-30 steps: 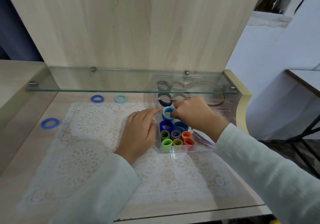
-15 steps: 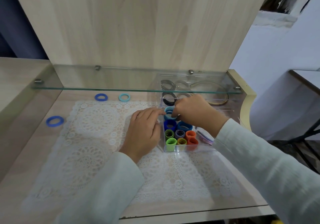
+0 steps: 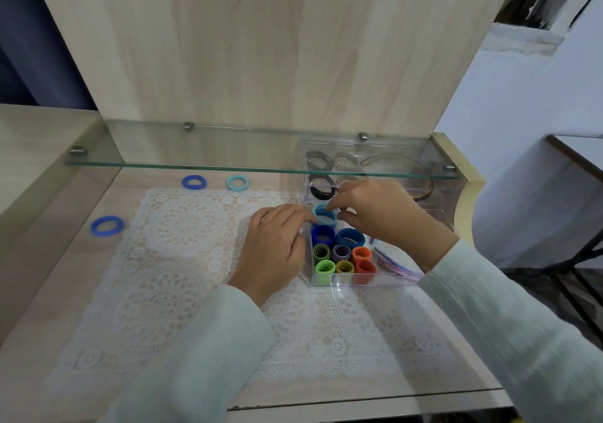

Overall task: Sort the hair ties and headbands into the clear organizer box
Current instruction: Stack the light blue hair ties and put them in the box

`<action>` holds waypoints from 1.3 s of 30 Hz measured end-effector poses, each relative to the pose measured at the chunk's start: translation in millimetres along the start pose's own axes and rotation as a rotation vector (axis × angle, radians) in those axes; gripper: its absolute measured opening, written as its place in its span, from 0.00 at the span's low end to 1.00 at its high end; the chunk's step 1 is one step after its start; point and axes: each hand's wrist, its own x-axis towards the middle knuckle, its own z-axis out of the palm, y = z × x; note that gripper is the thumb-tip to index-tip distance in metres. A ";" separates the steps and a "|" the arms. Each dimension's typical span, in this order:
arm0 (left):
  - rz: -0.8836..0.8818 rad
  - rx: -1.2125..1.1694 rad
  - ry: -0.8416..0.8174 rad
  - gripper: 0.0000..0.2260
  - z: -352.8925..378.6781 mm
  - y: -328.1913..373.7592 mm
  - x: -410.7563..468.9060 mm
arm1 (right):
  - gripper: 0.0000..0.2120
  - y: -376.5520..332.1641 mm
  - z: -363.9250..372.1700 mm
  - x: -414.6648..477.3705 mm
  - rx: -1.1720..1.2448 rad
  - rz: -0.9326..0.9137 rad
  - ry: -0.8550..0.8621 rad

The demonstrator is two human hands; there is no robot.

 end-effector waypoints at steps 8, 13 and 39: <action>0.044 0.038 -0.004 0.17 1.3 -1.1 0.1 | 0.16 -16.3 16.2 -3.4 0.011 0.169 0.083; 0.043 0.033 -0.005 0.17 0.4 0.2 0.4 | 0.16 -22.0 19.5 -0.3 -0.012 0.202 0.078; 0.012 0.062 -0.100 0.19 2.2 -0.6 0.1 | 0.13 -10.9 20.0 -2.3 0.099 0.281 0.053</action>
